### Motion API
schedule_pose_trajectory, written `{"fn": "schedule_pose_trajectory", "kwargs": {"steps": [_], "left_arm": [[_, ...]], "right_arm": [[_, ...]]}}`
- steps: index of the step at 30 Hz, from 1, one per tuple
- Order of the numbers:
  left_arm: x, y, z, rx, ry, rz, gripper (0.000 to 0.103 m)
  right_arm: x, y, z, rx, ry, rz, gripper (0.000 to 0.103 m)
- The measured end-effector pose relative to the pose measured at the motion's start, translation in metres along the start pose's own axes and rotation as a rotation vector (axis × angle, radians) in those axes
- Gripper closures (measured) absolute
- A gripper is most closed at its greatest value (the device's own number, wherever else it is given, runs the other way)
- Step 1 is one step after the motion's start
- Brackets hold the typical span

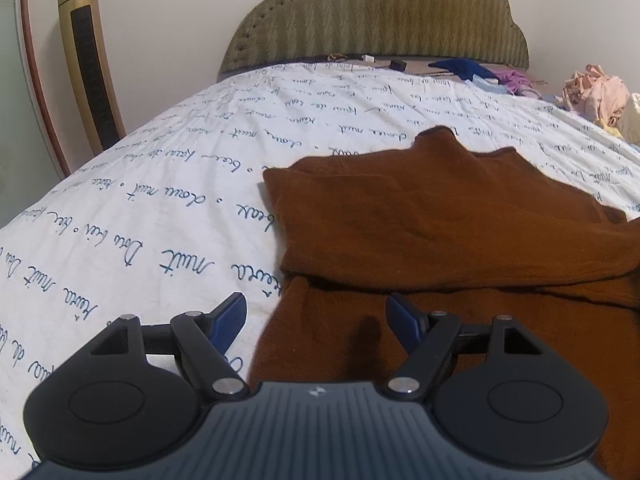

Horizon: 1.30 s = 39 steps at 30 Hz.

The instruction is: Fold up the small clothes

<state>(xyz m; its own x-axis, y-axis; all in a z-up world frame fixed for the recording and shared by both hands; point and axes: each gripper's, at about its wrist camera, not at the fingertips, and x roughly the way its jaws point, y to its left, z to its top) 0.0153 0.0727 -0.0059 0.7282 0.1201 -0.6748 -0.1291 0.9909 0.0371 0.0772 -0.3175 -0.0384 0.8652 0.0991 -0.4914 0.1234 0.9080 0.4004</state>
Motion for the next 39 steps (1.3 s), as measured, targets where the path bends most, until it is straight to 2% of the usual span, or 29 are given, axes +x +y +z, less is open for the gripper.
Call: {"fn": "schedule_pose_trajectory", "kwargs": {"steps": [2,4,7,10,12,13,14,17,18,20,23,26,31,33,35,38,39], "left_arm": [[0.002,-0.001,-0.002,0.003,0.009,-0.003,0.026],[0.002,-0.002,-0.004,0.008,0.012,-0.003,0.026],[0.003,-0.004,-0.005,0.016,0.014,0.005,0.026],[0.004,-0.003,-0.004,0.009,0.017,0.003,0.026],[0.005,-0.002,-0.004,0.005,0.020,0.002,0.026],[0.005,-0.003,-0.005,0.006,0.022,0.002,0.026],[0.006,-0.003,-0.005,0.009,0.025,0.002,0.026],[0.005,-0.002,-0.006,0.024,0.022,0.006,0.026],[0.005,-0.001,-0.006,0.031,0.018,0.006,0.026],[0.004,0.004,-0.007,0.050,0.010,0.010,0.026],[0.007,0.017,-0.009,0.072,0.005,0.000,0.026],[0.014,0.035,-0.013,0.065,0.025,-0.008,0.026],[0.018,0.050,-0.013,0.044,0.021,-0.043,0.024],[0.019,0.047,-0.012,0.051,0.029,-0.063,0.024],[0.017,0.045,-0.014,0.048,0.039,-0.131,0.024],[0.012,0.040,-0.017,0.062,0.043,-0.232,0.025],[0.012,0.040,-0.018,0.064,0.043,-0.248,0.030]], "right_arm": [[0.006,0.000,-0.003,-0.004,0.036,-0.004,0.089],[0.006,0.004,-0.005,-0.029,0.022,-0.052,0.085],[-0.005,0.012,-0.008,-0.066,-0.037,-0.094,0.060],[-0.016,0.033,-0.013,-0.180,-0.064,-0.041,0.058],[-0.017,0.042,-0.018,-0.236,-0.033,0.028,0.051],[-0.014,0.046,-0.020,-0.254,0.001,0.049,0.044],[-0.008,0.048,-0.022,-0.269,0.035,0.042,0.036],[0.000,0.050,-0.027,-0.313,0.054,-0.076,0.034],[-0.005,0.048,-0.026,-0.306,0.037,-0.079,0.035],[-0.021,0.040,-0.021,-0.252,0.010,-0.008,0.033],[-0.046,0.026,-0.014,-0.200,-0.006,0.057,0.022],[-0.066,0.007,-0.015,-0.209,0.027,0.053,0.022],[-0.078,-0.015,-0.038,-0.180,0.180,0.157,0.022],[-0.075,-0.013,-0.050,-0.188,0.210,0.166,0.030],[-0.069,-0.009,-0.059,-0.183,0.236,0.179,0.053],[-0.058,-0.004,-0.064,-0.153,0.263,0.246,0.062],[-0.056,-0.005,-0.065,-0.140,0.267,0.264,0.063]]}}
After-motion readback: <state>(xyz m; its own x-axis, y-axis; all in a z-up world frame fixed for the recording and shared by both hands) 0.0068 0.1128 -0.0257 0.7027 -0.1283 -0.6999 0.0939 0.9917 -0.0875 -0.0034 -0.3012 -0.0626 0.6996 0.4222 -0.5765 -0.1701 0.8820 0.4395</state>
